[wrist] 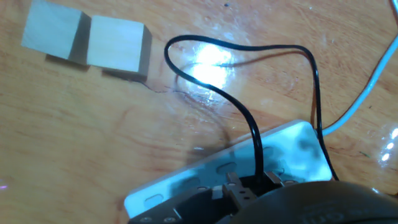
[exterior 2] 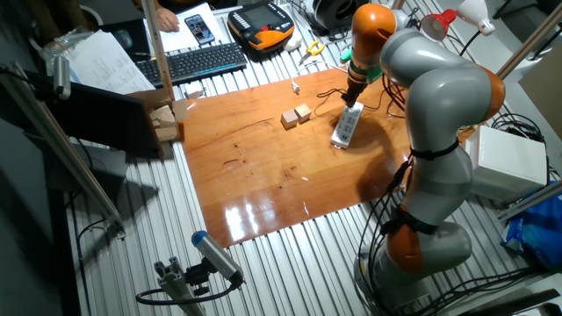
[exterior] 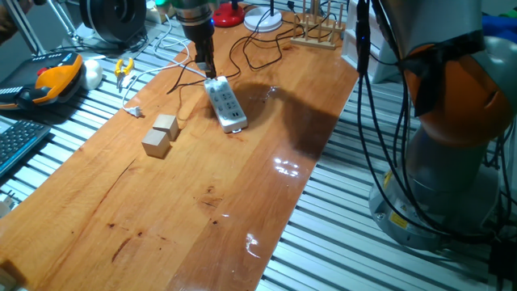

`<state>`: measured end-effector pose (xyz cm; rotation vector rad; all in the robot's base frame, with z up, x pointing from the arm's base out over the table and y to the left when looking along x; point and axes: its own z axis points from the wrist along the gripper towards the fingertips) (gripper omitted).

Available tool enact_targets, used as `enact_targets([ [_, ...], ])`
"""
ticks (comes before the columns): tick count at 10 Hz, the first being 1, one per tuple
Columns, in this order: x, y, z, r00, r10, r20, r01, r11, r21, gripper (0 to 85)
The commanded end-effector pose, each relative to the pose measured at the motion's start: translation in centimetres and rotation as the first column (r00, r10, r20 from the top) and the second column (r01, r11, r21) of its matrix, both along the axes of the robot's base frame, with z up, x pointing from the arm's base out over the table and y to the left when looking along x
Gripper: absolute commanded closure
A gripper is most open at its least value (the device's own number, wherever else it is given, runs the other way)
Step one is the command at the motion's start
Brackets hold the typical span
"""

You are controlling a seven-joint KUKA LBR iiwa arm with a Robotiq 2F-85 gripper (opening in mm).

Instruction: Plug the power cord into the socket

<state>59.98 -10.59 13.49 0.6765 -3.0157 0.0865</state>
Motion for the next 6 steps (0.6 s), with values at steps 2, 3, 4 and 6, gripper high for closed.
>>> enact_targets([
  [2, 0.44, -1.0, -0.2, 1.000, 0.005, 0.007, -0.005, 1.000, 0.007, 85.0],
  [3, 0.96, -2.5, -0.7, 1.000, 0.005, 0.015, -0.005, 1.000, 0.015, 85.0],
  [4, 1.34, -3.9, -1.4, 1.000, 0.005, 0.026, -0.006, 1.000, 0.026, 85.0],
  [6, 1.85, -4.6, -2.3, 0.999, 0.006, 0.041, -0.009, 0.999, 0.053, 85.0],
])
